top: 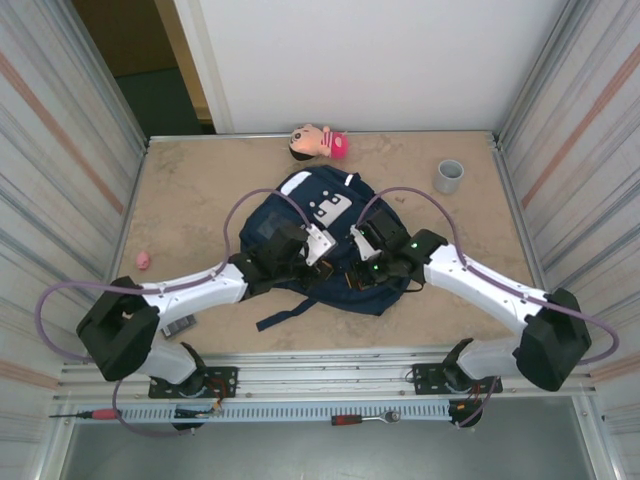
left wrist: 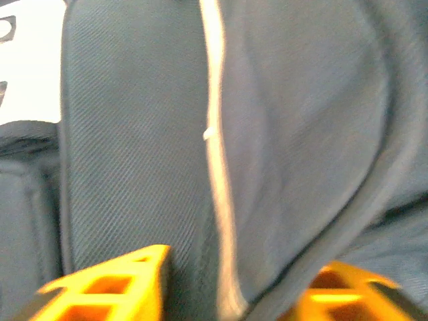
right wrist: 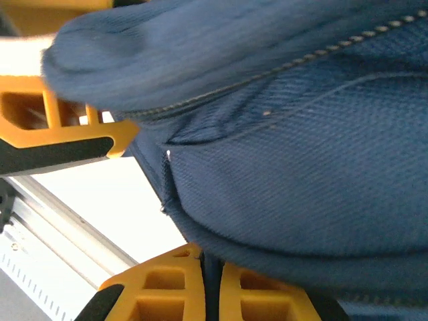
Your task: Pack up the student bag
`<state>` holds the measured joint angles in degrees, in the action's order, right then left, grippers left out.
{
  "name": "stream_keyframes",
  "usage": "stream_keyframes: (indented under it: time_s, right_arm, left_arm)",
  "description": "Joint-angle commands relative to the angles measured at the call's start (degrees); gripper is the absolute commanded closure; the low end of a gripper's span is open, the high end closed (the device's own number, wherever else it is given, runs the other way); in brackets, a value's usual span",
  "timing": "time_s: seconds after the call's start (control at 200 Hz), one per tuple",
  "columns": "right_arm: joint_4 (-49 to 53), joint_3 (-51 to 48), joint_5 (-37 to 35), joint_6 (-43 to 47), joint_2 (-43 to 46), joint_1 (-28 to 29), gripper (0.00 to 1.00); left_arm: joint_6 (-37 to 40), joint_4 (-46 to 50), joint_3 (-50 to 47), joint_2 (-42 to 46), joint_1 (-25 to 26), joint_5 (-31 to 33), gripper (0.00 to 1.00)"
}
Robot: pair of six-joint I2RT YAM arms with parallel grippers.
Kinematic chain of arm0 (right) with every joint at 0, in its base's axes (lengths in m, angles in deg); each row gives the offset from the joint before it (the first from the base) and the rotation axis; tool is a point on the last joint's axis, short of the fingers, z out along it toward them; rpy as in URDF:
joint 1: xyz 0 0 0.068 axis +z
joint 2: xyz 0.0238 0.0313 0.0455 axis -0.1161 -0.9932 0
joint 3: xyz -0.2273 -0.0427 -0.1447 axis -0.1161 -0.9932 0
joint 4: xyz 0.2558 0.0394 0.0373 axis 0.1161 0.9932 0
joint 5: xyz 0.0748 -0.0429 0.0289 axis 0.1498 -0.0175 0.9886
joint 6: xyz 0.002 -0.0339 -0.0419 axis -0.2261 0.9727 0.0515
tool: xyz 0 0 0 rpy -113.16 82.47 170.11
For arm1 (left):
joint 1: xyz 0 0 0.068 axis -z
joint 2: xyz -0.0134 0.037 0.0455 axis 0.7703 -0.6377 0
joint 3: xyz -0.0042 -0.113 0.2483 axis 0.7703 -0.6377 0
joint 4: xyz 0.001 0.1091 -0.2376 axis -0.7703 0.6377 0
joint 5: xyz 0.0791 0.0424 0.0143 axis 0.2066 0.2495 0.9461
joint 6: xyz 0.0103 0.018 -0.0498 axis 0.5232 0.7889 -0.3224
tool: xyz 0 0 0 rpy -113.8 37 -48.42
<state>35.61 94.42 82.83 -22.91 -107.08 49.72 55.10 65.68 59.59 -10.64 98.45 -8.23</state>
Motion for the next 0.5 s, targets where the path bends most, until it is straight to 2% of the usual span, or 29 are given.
stream_keyframes:
  time_s: [0.0,0.145,0.276,0.381,0.496]
  right_arm:
    - [-1.5,-0.9,-1.1,-2.4,3.0,-0.2,1.0]
    - [-2.8,-1.8,-0.8,-3.4,2.8,0.6,1.0]
    - [-3.9,-2.5,-2.0,-4.1,3.1,2.6,1.0]
    - [-5.0,-2.8,-2.0,-5.6,2.8,4.2,1.0]
    - [-7.8,-3.6,-2.8,-8.6,2.8,7.1,1.0]
  left_arm:
    - [-10.9,3.2,-1.7,4.4,-0.3,4.5,0.43]
    - [-30.0,4.3,-5.6,11.0,-0.3,6.3,0.28]
    - [-43.0,8.7,-9.3,17.1,-0.3,10.5,0.25]
    - [-53.3,7.6,-14.2,19.9,-0.4,10.3,0.25]
    - [-59.7,4.4,-19.2,20.2,-0.6,11.4,0.25]
